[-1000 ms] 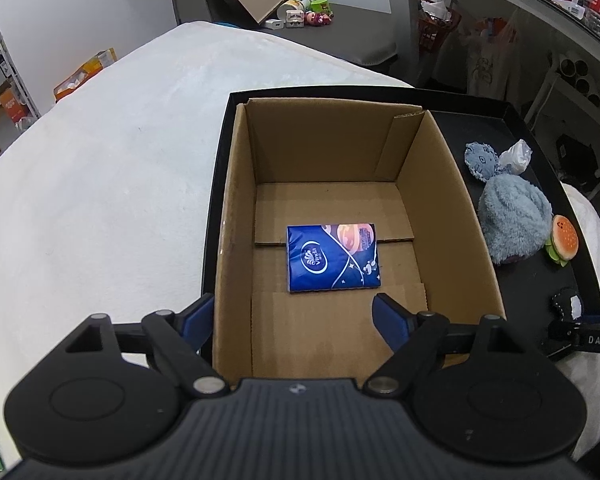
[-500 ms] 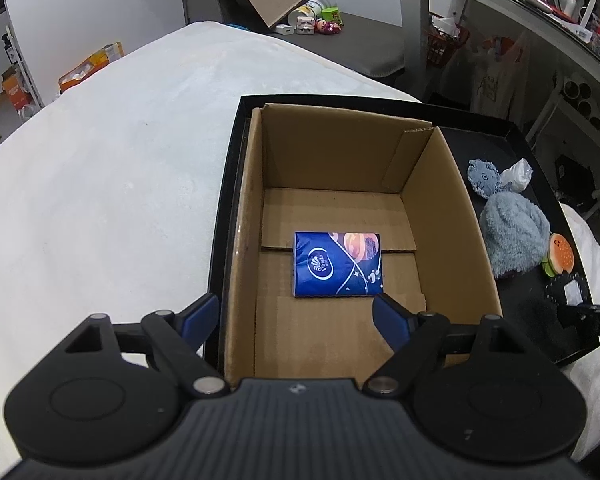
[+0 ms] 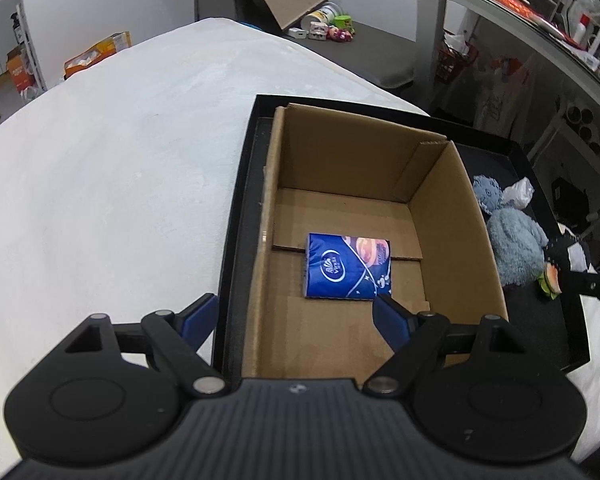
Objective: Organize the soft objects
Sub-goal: 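Carry the black felt patch into the box and open the right gripper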
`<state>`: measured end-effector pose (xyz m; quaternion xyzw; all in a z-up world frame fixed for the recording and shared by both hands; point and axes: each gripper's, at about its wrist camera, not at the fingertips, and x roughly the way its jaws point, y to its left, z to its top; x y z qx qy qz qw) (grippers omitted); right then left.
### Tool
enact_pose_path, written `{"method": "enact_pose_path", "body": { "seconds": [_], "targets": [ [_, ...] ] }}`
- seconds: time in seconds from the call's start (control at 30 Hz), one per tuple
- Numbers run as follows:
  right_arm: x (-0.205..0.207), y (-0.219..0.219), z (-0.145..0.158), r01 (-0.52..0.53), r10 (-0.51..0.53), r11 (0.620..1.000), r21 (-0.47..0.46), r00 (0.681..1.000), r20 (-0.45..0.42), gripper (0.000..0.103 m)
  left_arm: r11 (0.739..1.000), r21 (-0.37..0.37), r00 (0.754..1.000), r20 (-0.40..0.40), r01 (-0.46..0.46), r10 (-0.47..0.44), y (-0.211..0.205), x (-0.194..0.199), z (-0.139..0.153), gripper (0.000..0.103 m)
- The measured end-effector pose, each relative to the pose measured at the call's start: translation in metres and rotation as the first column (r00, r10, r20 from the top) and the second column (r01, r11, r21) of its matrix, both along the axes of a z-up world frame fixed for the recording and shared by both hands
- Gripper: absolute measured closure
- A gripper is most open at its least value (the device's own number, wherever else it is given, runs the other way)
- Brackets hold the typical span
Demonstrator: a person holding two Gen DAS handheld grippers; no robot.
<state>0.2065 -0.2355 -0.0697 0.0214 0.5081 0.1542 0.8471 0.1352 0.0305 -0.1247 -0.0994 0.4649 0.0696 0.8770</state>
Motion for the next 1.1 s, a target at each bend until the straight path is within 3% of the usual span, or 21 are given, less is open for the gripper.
{"method": "enact_pose_path", "body": {
  "seconds": [0.27,0.47,0.67,0.73,0.8,0.97,1.1],
  "targets": [
    [0.009,0.035,0.024,-0.08,0.078,0.996,0.026,0.995,0.059,0.081,1.0,-0.02,1.0,0.023,-0.008,0.009,0.007,-0.006,0.0,0.021],
    [0.012,0.065,0.034,-0.152,0.148,0.988,0.039,0.985,0.088,0.081,0.999,-0.04,0.999,0.026,-0.018,0.019,0.016,-0.011,-0.002,0.027],
    [0.013,0.094,0.037,-0.213,0.208,0.976,0.048,0.974,0.093,0.081,0.997,-0.071,1.0,0.021,-0.022,0.024,0.026,-0.014,-0.005,0.047],
    [0.014,0.104,0.036,-0.226,0.221,0.973,0.05,0.971,0.094,0.081,0.996,-0.09,1.0,0.01,-0.02,0.021,0.029,-0.012,-0.009,0.066],
    [0.015,0.113,0.037,-0.238,0.233,0.97,0.05,0.968,0.097,0.081,0.994,-0.11,1.0,-0.004,-0.009,0.009,0.03,-0.011,-0.012,0.077],
    [0.015,0.131,0.039,-0.265,0.26,0.963,0.04,0.96,0.102,0.081,0.994,-0.113,1.0,-0.006,-0.012,0.011,0.032,-0.011,-0.014,0.086],
    [0.016,0.144,0.044,-0.284,0.278,0.958,0.038,0.954,0.116,0.079,0.992,-0.125,1.0,-0.006,-0.018,0.017,0.034,-0.014,-0.015,0.086]
  ]
}}
